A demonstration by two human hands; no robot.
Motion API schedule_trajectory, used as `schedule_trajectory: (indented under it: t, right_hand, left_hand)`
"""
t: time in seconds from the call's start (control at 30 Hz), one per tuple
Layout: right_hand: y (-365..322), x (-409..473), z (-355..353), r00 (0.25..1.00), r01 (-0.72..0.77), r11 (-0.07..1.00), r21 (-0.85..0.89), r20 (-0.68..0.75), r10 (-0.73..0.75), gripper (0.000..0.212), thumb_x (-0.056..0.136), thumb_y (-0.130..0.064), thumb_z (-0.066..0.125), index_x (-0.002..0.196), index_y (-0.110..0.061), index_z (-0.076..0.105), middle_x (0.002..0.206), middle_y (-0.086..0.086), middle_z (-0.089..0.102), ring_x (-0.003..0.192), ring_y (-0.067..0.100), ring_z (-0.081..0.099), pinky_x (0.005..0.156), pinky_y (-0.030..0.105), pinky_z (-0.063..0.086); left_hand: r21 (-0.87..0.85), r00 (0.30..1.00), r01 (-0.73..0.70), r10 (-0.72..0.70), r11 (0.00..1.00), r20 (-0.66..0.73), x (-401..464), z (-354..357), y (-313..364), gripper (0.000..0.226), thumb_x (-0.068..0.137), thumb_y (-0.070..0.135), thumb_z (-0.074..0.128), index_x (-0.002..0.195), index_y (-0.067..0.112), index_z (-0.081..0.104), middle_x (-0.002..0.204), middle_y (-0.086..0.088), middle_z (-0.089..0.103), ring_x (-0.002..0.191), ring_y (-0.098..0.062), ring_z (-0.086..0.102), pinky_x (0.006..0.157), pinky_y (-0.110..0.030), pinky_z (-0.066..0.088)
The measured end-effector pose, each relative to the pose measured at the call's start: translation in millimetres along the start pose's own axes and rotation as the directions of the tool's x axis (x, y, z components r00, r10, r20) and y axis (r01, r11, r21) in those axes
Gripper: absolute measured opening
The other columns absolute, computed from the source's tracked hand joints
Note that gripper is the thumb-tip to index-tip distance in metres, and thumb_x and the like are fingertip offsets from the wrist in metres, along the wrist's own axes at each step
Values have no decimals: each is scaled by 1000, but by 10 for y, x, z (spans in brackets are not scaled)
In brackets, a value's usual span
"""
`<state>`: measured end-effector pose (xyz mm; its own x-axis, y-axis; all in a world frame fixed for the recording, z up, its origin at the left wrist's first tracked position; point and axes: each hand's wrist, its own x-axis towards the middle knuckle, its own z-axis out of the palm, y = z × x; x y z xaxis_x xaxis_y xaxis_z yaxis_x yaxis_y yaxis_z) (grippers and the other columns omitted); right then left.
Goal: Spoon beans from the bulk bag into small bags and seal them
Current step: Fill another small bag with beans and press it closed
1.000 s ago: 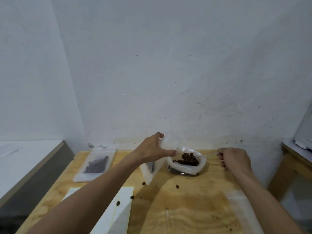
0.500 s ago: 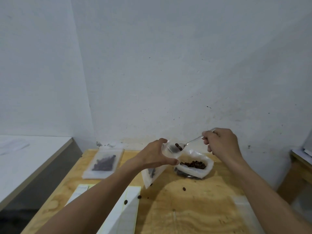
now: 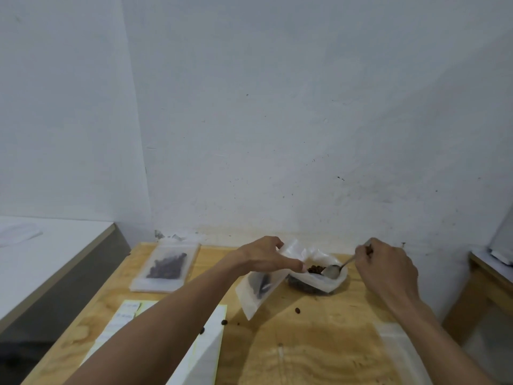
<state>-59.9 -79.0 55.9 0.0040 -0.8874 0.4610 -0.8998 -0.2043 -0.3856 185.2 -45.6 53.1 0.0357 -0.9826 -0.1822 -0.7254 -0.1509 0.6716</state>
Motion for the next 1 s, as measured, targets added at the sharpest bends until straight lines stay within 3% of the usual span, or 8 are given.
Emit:
schedule_trajectory:
  t: [0.1, 0.23, 0.37, 0.73, 0.87, 1.0]
  right_hand:
    - [46, -61, 102, 998, -61, 996, 60, 16, 60, 28, 98, -24, 51, 78, -9, 64, 64, 4, 56, 58, 25, 49, 52, 31, 34]
    - [105, -92, 256, 928, -366, 863, 347, 204, 312, 32, 87, -19, 52, 57, -5, 52, 58, 11, 57, 53, 27, 49, 54, 32, 35]
    - [165, -124, 316, 819, -572, 679, 459, 361, 446, 28, 85, -16, 60, 66, 0, 72, 59, 14, 70, 57, 31, 61, 57, 36, 49]
    - [76, 204, -50, 853, -520, 631, 575, 323, 409, 25, 87, -19, 66, 72, -1, 75, 64, 10, 71, 53, 27, 58, 60, 41, 49]
    - [-116, 266, -184, 887, -462, 634, 621, 314, 339, 22, 88, -17, 65, 75, -2, 74, 64, 4, 68, 50, 22, 56, 54, 34, 45]
    - [-387, 263, -269, 931, -361, 690, 628, 283, 230, 23, 88, -19, 63, 74, -3, 73, 67, 5, 70, 50, 20, 58, 60, 36, 47]
  left_hand:
    - [-36, 1000, -22, 22, 999, -13, 37, 42, 97, 90, 70, 68, 77, 142, 23, 49, 138, 2, 55, 118, -22, 55, 100, -39, 49]
    - [-57, 998, -59, 58, 997, -18, 28, 69, 183, 88, 68, 70, 78, 139, 26, 52, 130, 5, 58, 115, -21, 57, 102, -41, 50]
    - [68, 999, -29, 32, 997, -43, 26, 37, 100, 94, 68, 71, 76, 145, 25, 46, 138, 3, 56, 118, -21, 56, 100, -40, 50]
    - [73, 968, -124, 136, 990, -209, -91, -122, -284, 94, 71, 61, 82, 147, 21, 43, 135, 3, 58, 110, -14, 53, 88, -27, 45]
    - [34, 964, -142, 146, 989, -222, -140, -113, -308, 94, 73, 58, 83, 149, 20, 42, 139, 2, 57, 117, -15, 54, 90, -26, 43]
    - [20, 966, -144, 145, 989, -215, -162, -104, -305, 95, 73, 56, 83, 150, 20, 41, 142, 2, 56, 122, -15, 53, 96, -28, 45]
